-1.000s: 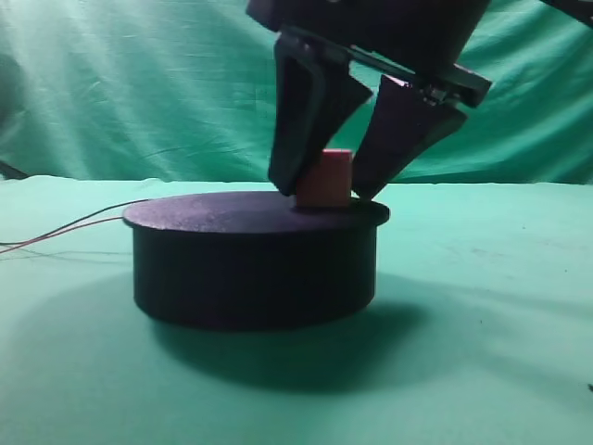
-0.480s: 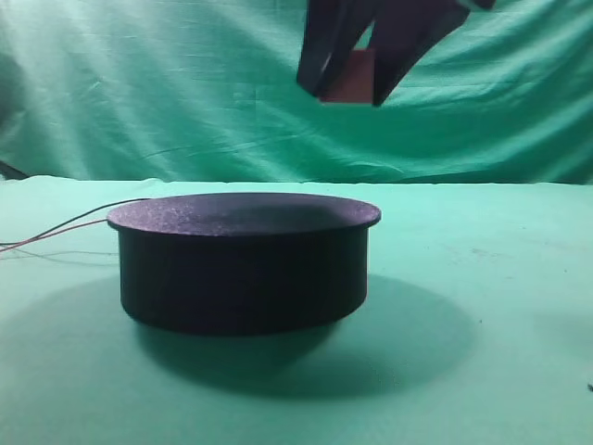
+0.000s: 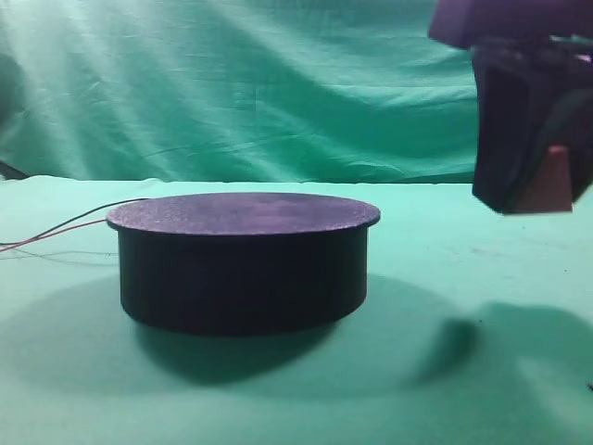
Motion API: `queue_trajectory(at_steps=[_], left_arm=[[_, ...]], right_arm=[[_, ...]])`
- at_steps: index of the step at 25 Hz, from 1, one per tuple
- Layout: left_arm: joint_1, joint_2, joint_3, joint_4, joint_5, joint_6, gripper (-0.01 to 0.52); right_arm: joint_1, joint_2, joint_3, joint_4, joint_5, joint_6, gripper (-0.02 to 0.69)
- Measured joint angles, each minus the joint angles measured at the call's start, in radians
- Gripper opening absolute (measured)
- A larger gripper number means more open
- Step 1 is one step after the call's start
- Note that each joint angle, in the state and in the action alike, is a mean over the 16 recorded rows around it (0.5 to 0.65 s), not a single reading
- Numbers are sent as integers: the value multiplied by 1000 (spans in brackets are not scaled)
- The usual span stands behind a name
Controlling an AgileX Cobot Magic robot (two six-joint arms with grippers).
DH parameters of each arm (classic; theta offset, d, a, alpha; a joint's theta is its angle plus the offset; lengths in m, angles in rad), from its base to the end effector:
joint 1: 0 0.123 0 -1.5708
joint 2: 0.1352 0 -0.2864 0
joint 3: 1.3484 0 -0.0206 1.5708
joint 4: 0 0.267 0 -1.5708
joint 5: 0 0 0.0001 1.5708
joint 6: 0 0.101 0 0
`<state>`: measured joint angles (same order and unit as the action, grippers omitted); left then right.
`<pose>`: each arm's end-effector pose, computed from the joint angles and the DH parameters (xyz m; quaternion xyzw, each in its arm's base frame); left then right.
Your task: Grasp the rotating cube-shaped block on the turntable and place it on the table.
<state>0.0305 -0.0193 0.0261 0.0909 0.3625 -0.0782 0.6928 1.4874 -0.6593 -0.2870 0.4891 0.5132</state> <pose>0.0768 0.0056 0.1700 -0.0191 0.7988 0.0241 0.6008 0.2092 0.1562 0.1502 -0.2000 0.9613 0.0230 0.1879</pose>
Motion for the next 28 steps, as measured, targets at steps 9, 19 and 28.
queue_trajectory(at_steps=[9, 19, 28], left_arm=[[0, 0, 0, 0, 0, 0, 0], [0, 0, 0, 0, 0, 0, 0], [0, 0, 0, 0, 0, 0, 0]], right_arm=[[0, -147, 3, 2, 101, 22, 365], [0, -433, 3, 36, 253, 2, 86], [0, -603, 6, 108, 283, -131, 0]])
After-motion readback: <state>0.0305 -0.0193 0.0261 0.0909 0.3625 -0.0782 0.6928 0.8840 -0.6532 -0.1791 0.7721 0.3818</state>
